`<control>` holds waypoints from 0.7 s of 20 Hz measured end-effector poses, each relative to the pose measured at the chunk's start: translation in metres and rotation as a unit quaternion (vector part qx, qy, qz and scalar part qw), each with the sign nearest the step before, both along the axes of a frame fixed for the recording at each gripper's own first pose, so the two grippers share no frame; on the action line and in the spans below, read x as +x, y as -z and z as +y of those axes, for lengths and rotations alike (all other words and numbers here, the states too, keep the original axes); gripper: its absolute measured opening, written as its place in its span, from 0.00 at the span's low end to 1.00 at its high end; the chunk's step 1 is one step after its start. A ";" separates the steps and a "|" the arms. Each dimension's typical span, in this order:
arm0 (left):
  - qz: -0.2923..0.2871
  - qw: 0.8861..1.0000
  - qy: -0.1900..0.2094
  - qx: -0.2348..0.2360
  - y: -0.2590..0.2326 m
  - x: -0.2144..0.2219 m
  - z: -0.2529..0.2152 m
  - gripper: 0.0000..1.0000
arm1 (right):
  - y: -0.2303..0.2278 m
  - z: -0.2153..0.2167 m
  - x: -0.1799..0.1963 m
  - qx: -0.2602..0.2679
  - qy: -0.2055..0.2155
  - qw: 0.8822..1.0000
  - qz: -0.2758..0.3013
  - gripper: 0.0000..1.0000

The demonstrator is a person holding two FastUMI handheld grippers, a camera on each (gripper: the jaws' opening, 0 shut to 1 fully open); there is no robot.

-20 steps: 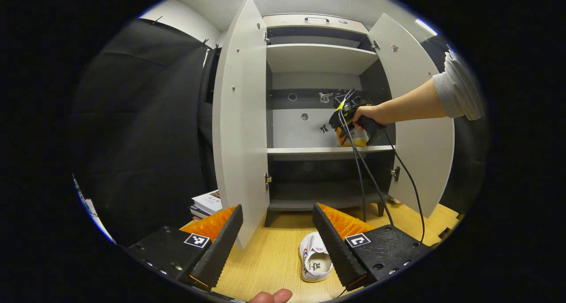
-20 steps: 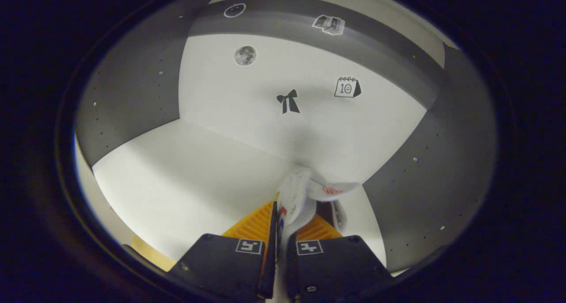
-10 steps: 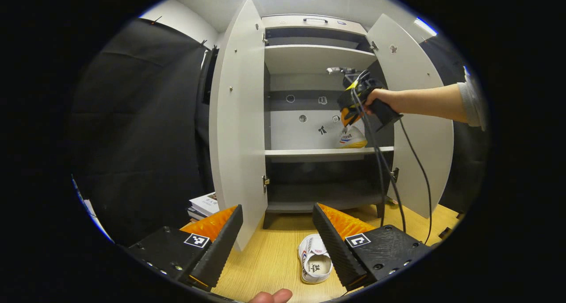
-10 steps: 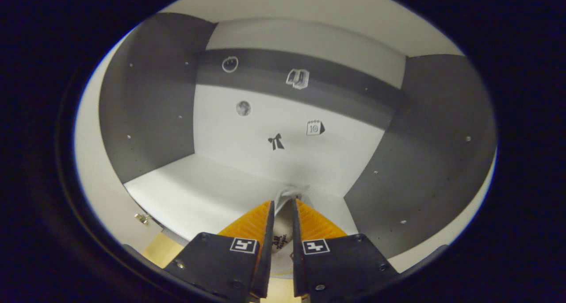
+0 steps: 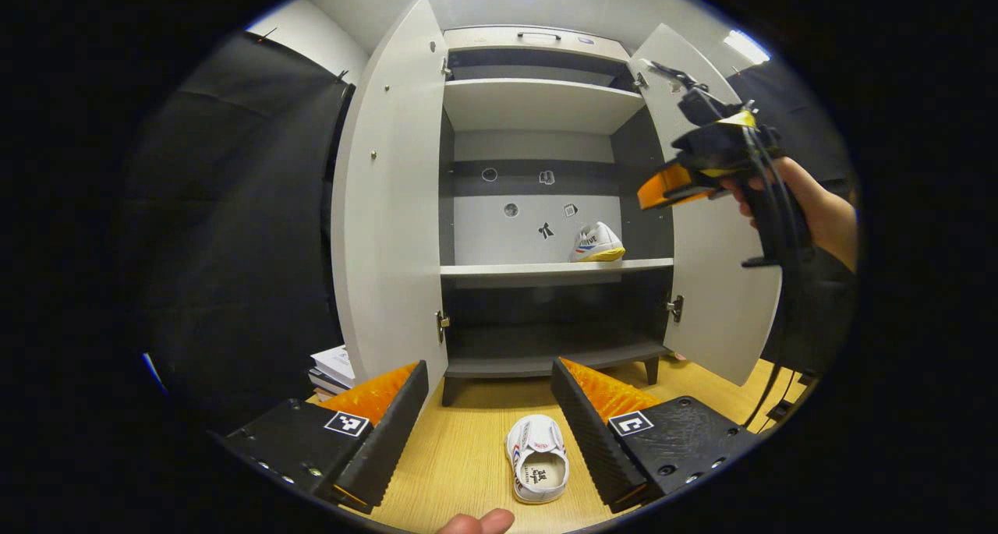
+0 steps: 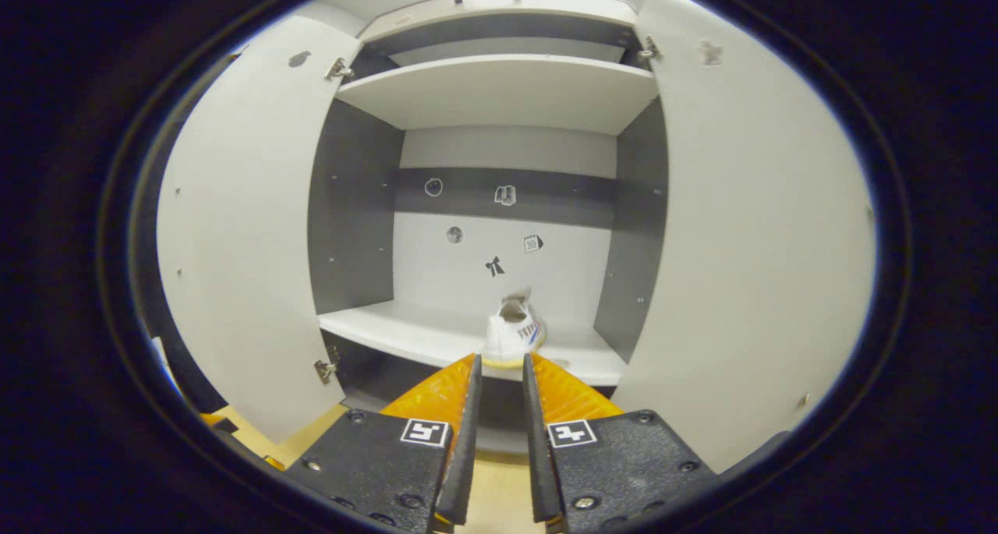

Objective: Grab one shoe with the right hand and put it into the shoe cabinet, grab the other shoe with the left hand and put it into the shoe cabinet; then close the right door with the right hand and the left door with the left hand.

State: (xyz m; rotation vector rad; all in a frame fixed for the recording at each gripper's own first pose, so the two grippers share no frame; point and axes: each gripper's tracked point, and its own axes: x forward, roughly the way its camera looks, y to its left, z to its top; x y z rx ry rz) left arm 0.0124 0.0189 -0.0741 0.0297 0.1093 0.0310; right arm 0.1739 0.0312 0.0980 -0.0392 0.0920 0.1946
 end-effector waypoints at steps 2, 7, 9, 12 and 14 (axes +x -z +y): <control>0.002 1.000 0.006 0.003 0.002 -0.002 -0.006 0.95 | 0.024 -0.008 -0.028 -0.002 0.013 1.000 -0.022 0.42; 0.013 1.000 0.015 0.013 0.012 -0.009 -0.017 0.96 | 0.056 -0.016 -0.091 0.025 0.037 0.997 -0.058 0.54; 0.020 0.999 0.020 0.018 0.017 -0.013 -0.021 0.96 | 0.066 -0.016 -0.109 0.041 0.035 0.997 -0.056 0.63; 0.032 0.999 0.029 0.019 0.029 -0.016 -0.024 0.97 | 0.080 -0.022 -0.128 0.057 0.032 0.997 -0.048 0.79; 0.042 0.998 0.035 0.018 0.040 -0.016 -0.027 0.97 | 0.091 -0.028 -0.136 0.060 0.033 0.997 -0.046 0.84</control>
